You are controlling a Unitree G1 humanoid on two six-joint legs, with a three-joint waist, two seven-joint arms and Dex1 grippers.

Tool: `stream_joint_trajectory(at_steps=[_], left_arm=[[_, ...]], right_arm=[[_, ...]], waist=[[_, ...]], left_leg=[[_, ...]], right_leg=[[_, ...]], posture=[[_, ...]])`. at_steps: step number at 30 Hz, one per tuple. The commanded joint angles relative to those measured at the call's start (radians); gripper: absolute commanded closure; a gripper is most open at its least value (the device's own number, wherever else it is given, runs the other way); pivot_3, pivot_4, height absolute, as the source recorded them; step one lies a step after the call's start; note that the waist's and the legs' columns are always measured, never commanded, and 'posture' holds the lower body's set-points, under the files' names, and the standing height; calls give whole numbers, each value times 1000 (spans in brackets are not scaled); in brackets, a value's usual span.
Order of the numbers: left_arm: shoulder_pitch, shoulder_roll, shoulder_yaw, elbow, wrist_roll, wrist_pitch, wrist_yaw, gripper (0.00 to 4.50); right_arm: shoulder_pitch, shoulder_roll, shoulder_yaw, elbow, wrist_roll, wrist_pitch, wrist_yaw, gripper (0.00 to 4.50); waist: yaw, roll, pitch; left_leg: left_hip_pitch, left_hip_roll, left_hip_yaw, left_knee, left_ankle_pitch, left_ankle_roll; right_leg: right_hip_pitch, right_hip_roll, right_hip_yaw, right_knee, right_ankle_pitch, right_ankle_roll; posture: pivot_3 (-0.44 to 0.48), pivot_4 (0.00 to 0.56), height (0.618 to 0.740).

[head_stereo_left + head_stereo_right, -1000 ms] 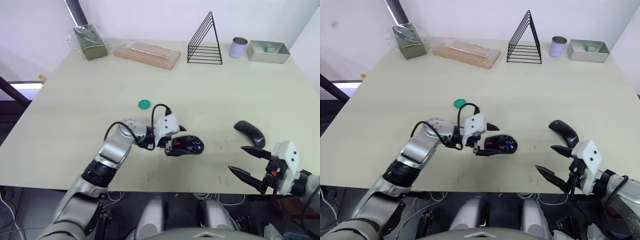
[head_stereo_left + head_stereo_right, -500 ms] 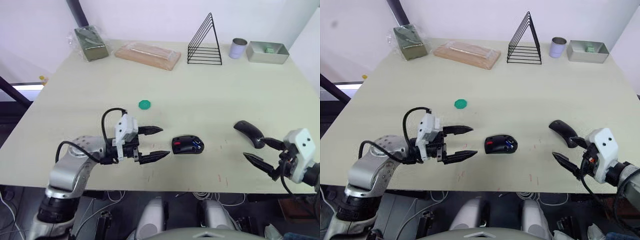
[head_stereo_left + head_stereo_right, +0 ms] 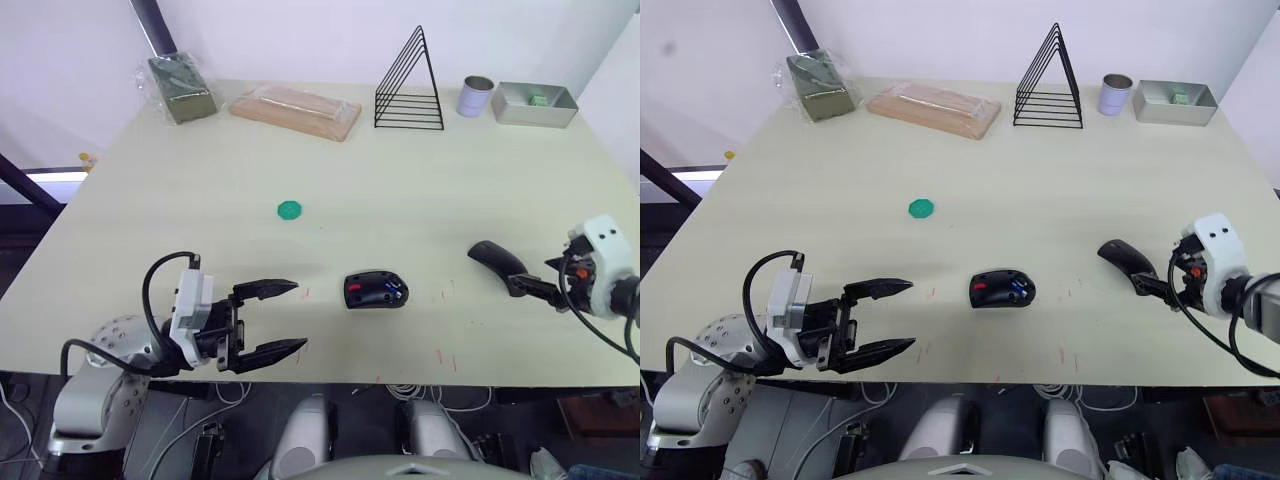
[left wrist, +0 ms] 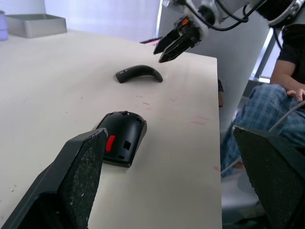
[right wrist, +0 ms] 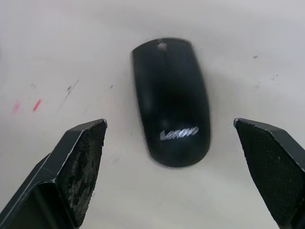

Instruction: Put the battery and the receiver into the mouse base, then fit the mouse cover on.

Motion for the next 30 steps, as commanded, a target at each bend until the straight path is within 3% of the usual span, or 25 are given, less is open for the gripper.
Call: stream_joint_trajectory(at_steps=[1, 15, 30], left_arm=[[14, -14, 19, -15, -22, -40, 4, 42], [72, -21, 42, -2, -58, -119, -30, 42], [100, -20, 31, 10, -54, -159, -19, 42]], right_arm=[[-45, -16, 28, 33, -29, -9, 22, 0], [-72, 9, 133, 165, -124, -115, 126, 0], [-59, 58, 122, 207, -174, -174, 167, 0]], waist=[[-2, 0, 0], [-4, 1, 0], [-3, 1, 0]], left_leg=[[0, 0, 0, -1, 0, 0], [0, 0, 0, -1, 0, 0], [0, 0, 0, -2, 0, 0]], right_leg=[[0, 0, 0, 0, 0, 0], [0, 0, 0, -1, 0, 0], [0, 0, 0, -1, 0, 0]], posture=[[0, 150, 740], [0, 150, 740], [0, 150, 740]])
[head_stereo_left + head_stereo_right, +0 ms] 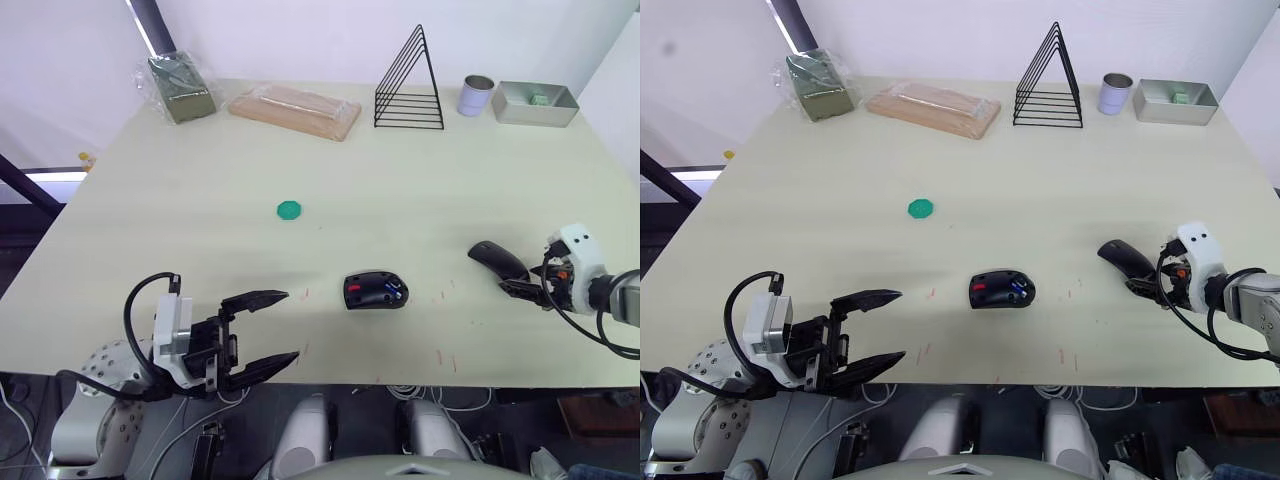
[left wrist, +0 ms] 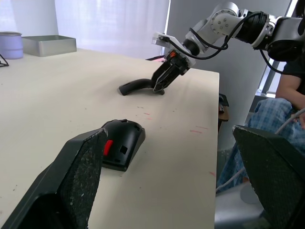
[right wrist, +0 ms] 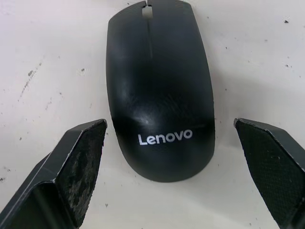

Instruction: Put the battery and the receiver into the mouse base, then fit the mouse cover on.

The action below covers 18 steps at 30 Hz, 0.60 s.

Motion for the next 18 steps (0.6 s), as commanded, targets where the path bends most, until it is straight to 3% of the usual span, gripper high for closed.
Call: stream_joint_trajectory(at_steps=[1, 18], left_arm=[[2, 2, 13, -3, 0, -25, 1, 42], [-7, -2, 0, 11, -2, -40, 5, 42]], right_arm=[[8, 12, -37, -11, -11, -32, 0, 0], [153, 119, -146, -55, -36, -224, -4, 0]], waist=[[0, 0, 0], [1, 0, 0]], left_leg=[[0, 0, 0, 0, 0, 0], [-1, 0, -1, -1, 0, 0]], right_leg=[[0, 0, 0, 0, 0, 0], [0, 0, -1, -1, 0, 0]], posture=[[0, 150, 740], [0, 150, 740]])
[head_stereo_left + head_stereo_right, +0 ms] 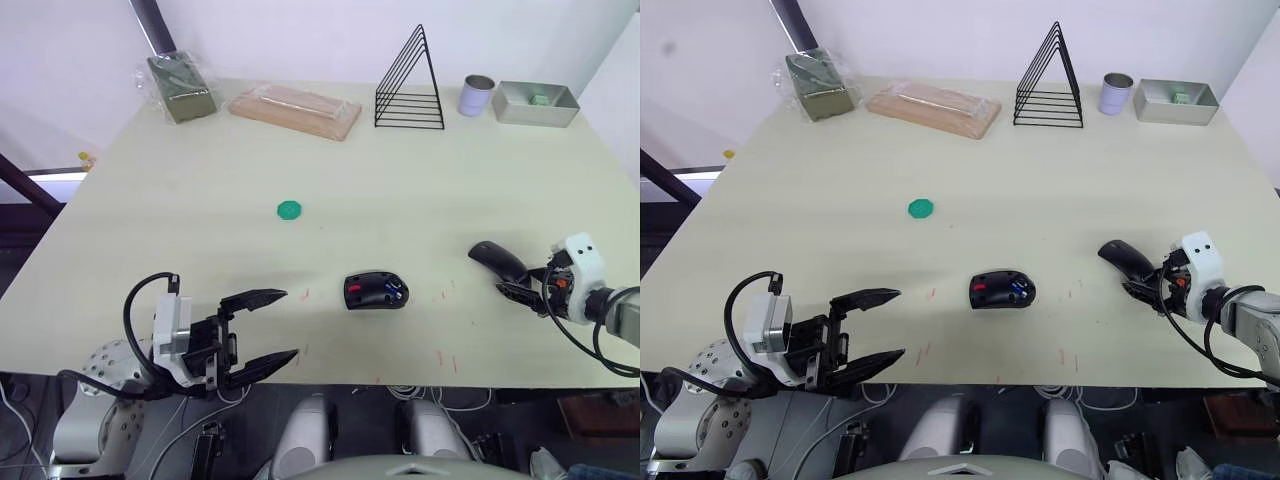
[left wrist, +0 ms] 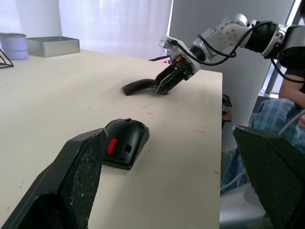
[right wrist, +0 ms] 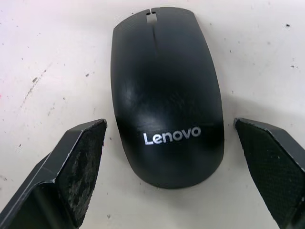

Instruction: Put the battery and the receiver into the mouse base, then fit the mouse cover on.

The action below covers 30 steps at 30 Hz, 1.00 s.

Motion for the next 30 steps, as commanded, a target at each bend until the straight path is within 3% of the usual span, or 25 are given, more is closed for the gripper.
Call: stream_joint_trajectory(at_steps=[1, 15, 16, 17, 19, 30], left_arm=[[-1, -2, 7, -12, -2, -17, 5, 42], [-4, -2, -1, -9, 1, -22, 11, 42], [-3, -2, -1, -9, 1, -22, 11, 0], [-3, -2, -2, -10, 1, -22, 13, 0], [-3, -2, -3, -11, 1, -21, 15, 0], [-6, -1, -15, -14, 6, -20, 24, 0]], right_arm=[[23, 13, -52, -40, -4, -63, 1, 0], [34, 48, -51, -43, -13, -110, -23, 0], [34, 49, -53, -44, -13, -111, -24, 400], [34, 50, -54, -44, -12, -112, -25, 526], [36, 51, -55, -46, -14, -120, -28, 1372], [68, 55, -53, -42, -47, -182, -27, 1372]], waist=[[-1, 0, 0], [-1, 1, 0], [-1, 1, 0], [-1, 1, 0], [-1, 1, 0], [-1, 1, 0]], left_leg=[[0, 0, 0, 0, 0, 0], [0, 0, 0, 0, 0, 0], [0, 0, 0, 0, 0, 0], [0, 0, 0, 0, 0, 0], [0, 0, 0, 0, 0, 0], [-1, 0, 0, -1, 0, 0]], right_leg=[[0, 0, 0, 0, 0, 0], [0, 0, 0, 0, 0, 0], [0, 0, 0, 0, 0, 0], [0, 0, 0, -1, 0, 0], [0, 0, 0, -1, 0, 0], [0, -1, -1, -2, 0, 0]], posture=[[0, 150, 740], [0, 150, 740], [0, 150, 740], [0, 150, 740], [0, 150, 740], [0, 150, 740]])
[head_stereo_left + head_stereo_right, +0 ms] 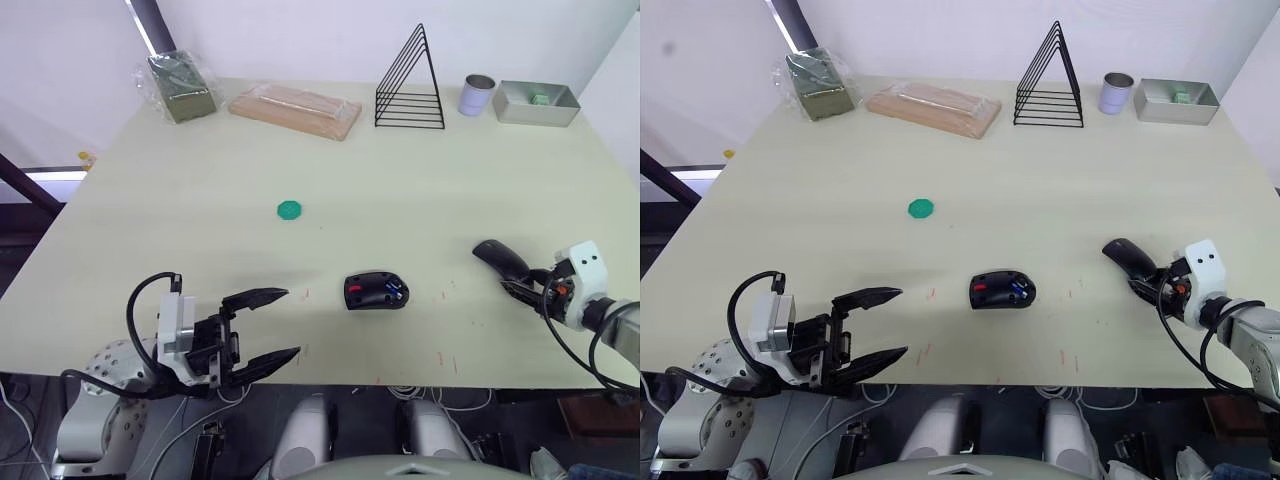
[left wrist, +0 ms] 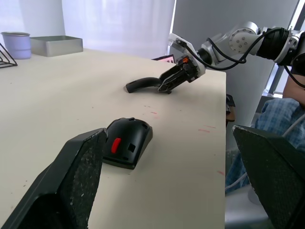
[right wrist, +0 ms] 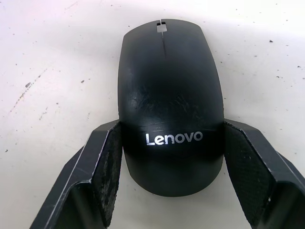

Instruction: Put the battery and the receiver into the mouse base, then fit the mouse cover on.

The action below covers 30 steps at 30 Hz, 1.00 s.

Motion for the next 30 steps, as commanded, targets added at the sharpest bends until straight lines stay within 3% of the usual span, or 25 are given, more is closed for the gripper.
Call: stream_joint_trajectory(at_steps=[1, 8, 13, 19, 23, 30], left_arm=[[-3, 1, 3, -17, -3, -10, 4, 0], [-7, 2, 6, -22, -7, -5, 10, 0], [-7, 5, 12, -23, -14, -1, 15, 0], [-14, 12, 18, -19, -26, 14, 20, 0], [-22, 23, 24, -19, -37, 29, 14, 0], [-29, 31, 34, -13, -38, 38, 3, 0]], right_arm=[[5, -1, -43, -24, -3, -27, -1, 1372], [5, -25, -45, -64, 0, -43, 23, 1372], [-11, -86, -28, -191, 30, -31, 92, 1372], [-131, -142, 56, -386, 121, 59, 152, 1372], [-295, -182, 231, -497, 158, 150, 210, 1372], [-457, -176, 460, -462, 99, 192, 270, 1372]], waist=[[0, 0, 0], [0, 0, 0], [0, 2, 1], [-1, 3, 1], [-1, 4, 2], [1, 2, 1]], left_leg=[[0, 0, 0, 0, 0, 0], [-1, 0, 0, 0, 0, 0], [-1, 0, 0, 0, 0, 0], [-2, 0, -2, -1, 0, 0], [-4, 1, -3, -1, 0, 0], [-8, -1, -7, -1, -1, 0]], right_leg=[[0, 0, 0, 0, 0, 0], [0, 0, 0, 0, 0, 0], [-1, -1, 0, -1, 0, 0], [-1, -1, -2, -2, 0, 0], [-2, -2, -4, -5, 1, -1], [-2, -9, -10, -10, 1, -2]], posture=[[0, 150, 740], [0, 150, 740], [0, 150, 740], [0, 150, 740], [0, 150, 740], [0, 150, 740]])
